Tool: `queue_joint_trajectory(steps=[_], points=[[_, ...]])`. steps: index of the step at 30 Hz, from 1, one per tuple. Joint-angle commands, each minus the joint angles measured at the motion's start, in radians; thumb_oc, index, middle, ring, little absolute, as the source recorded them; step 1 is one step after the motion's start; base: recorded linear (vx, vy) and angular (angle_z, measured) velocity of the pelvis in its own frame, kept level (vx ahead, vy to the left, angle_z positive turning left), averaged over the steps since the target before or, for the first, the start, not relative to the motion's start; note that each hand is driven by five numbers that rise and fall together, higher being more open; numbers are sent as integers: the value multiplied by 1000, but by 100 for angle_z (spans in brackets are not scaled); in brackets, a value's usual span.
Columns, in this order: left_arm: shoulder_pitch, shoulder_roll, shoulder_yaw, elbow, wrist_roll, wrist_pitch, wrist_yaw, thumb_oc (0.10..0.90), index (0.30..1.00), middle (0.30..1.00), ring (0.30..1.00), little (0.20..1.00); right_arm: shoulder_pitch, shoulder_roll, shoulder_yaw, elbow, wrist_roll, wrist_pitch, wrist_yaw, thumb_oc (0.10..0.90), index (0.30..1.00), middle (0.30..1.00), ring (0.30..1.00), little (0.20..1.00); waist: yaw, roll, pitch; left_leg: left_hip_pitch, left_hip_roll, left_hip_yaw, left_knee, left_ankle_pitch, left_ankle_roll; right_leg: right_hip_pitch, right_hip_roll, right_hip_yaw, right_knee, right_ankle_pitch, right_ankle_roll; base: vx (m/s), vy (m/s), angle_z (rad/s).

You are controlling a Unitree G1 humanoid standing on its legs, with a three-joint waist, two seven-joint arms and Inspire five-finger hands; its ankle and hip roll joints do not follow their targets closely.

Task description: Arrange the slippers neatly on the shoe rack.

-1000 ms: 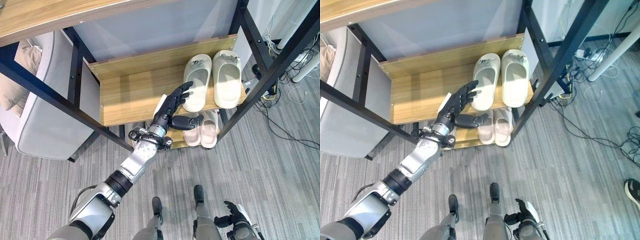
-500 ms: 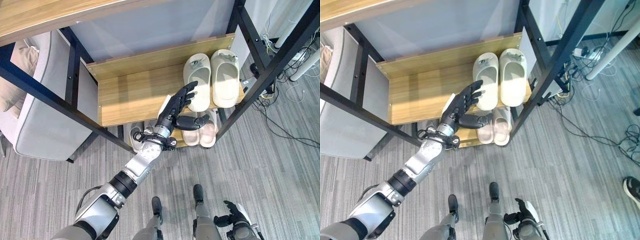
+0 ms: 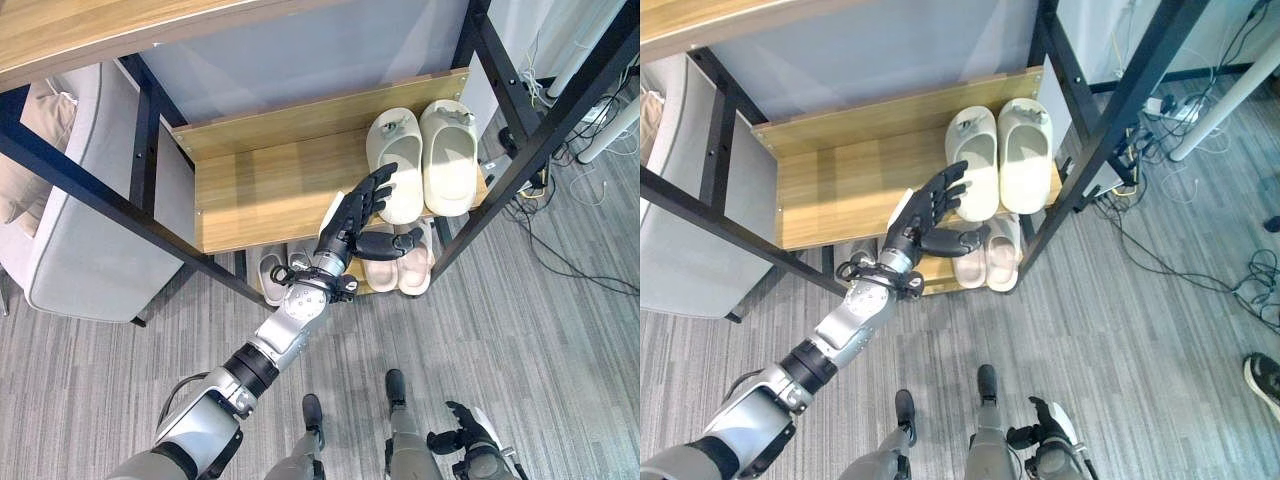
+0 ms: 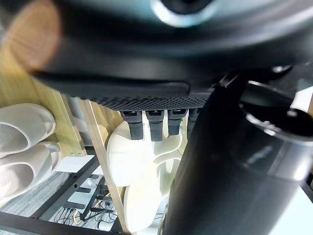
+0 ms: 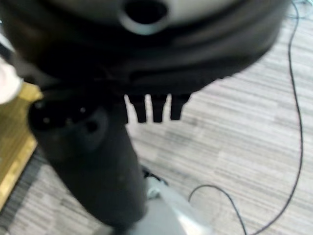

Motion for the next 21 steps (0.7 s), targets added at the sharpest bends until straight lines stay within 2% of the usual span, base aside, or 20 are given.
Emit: queue_joint_trajectory(steps=[1,21], points=[[-144,-36,10,0,14,-88,12,800,900,900,900,900,6,-21,-2,-2,21,-18,4,800,900,900,900,900,15,29,13,-84,-5,-22,2,-19,-15,3,11,-14,6,-123,43,0,0,0],[-181,-93,-16,7,23,-89,25,800,900,900,900,900,-7,-21,10,-1,36,-23,-1,800,900,900,900,900,11,16,23,-90,3,-17,2,-16,-15,-9,18,-12,6,-122,39,0,0,0]])
